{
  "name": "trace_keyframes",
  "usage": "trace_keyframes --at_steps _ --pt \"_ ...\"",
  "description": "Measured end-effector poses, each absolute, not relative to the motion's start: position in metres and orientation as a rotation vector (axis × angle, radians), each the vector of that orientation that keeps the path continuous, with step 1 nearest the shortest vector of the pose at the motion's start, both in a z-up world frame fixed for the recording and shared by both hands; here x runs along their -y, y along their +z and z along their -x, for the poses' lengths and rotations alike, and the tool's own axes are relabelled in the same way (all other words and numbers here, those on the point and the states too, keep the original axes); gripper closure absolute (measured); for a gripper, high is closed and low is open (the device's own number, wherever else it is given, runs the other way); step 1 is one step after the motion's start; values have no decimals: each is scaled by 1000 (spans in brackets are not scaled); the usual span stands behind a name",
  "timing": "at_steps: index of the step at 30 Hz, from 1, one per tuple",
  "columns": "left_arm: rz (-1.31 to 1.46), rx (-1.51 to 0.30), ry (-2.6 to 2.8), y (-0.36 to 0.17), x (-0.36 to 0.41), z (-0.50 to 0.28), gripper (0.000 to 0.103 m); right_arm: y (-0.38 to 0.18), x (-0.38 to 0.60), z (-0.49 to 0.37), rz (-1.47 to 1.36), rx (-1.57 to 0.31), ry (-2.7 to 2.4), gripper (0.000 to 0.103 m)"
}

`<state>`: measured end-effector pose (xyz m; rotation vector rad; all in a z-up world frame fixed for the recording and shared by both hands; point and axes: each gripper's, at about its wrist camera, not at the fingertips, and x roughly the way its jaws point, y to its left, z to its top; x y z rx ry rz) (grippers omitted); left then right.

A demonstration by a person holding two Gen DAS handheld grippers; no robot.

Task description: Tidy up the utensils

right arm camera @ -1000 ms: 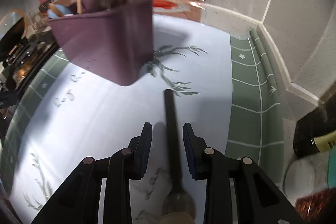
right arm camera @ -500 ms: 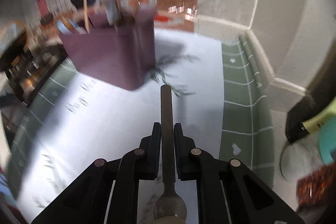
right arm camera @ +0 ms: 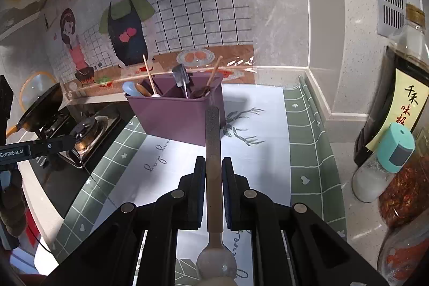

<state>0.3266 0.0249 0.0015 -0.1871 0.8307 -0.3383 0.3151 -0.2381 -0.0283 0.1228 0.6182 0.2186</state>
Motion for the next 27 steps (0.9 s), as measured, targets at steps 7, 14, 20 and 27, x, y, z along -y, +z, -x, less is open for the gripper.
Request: trace_keyframes --at_steps 7,14,20,27 --pt "129 -739 -373 58 -16 -328 74 21 229 -315 -131 -481 241 92" --pt "65 -545 -394 164 -15 -352 74 146 211 -328 -105 -150 238 92" --pt "66 -514 -371 195 -24 -397 74 166 200 -364 -164 -69 239 92" --pt "97 -585 -374 169 -28 -454 74 124 183 -416 -202 -133 204 92"
